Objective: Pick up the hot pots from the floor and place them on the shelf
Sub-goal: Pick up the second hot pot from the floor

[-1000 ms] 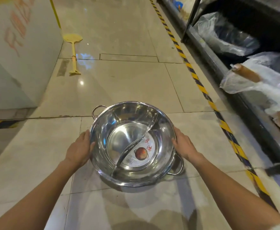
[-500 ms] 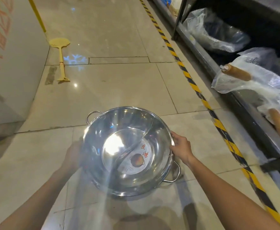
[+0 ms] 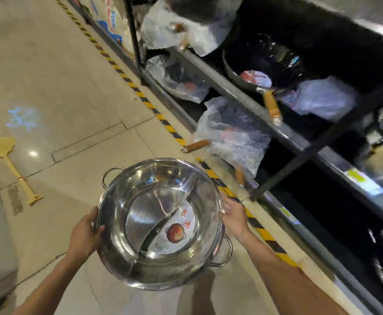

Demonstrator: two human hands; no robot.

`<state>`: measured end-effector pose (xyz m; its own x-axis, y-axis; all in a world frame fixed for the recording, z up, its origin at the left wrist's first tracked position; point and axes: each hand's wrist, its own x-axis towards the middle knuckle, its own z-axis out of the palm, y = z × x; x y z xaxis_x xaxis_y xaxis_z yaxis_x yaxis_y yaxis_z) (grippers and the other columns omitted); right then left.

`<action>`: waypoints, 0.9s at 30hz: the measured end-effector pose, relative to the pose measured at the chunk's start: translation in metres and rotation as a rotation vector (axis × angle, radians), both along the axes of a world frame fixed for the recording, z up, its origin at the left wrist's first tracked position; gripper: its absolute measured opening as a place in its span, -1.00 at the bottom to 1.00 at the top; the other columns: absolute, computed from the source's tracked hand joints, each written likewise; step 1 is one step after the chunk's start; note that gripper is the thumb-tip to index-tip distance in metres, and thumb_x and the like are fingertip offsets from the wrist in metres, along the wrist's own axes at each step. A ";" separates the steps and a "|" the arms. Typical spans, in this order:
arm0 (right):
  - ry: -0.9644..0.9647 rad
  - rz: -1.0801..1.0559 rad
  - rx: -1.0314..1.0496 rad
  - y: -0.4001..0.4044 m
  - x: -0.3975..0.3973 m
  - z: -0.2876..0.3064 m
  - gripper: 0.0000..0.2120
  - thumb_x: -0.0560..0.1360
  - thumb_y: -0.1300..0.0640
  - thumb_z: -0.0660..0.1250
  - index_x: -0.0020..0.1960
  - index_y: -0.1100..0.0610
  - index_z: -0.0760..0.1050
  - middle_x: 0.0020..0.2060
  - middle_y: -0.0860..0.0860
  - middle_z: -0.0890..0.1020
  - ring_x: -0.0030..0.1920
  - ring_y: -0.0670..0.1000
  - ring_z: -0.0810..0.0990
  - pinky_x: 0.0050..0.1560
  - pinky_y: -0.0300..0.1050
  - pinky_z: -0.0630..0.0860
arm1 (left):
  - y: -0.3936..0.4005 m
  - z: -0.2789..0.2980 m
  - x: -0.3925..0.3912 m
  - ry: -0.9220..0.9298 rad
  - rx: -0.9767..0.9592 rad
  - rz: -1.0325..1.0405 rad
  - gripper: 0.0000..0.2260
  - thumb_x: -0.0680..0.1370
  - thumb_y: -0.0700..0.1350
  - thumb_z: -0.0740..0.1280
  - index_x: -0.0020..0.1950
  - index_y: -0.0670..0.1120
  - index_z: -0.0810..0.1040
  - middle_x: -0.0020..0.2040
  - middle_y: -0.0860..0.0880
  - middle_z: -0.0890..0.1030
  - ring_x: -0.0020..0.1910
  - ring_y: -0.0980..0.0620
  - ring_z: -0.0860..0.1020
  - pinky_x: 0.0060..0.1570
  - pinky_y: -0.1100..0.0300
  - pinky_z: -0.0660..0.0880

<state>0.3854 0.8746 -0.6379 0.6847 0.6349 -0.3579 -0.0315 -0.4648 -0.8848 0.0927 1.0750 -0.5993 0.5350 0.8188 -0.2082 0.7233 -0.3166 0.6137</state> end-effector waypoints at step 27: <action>-0.215 -0.645 -0.393 -0.354 -0.041 0.238 -0.56 0.37 0.27 0.40 0.21 -0.03 0.55 0.00 0.01 0.71 0.04 0.05 0.65 0.06 0.00 0.56 | -0.205 0.217 0.174 0.168 -0.305 -0.530 -0.39 0.24 -0.01 0.28 0.31 0.01 0.45 -0.14 -0.07 0.59 -0.37 -0.02 0.57 -0.15 0.10 0.40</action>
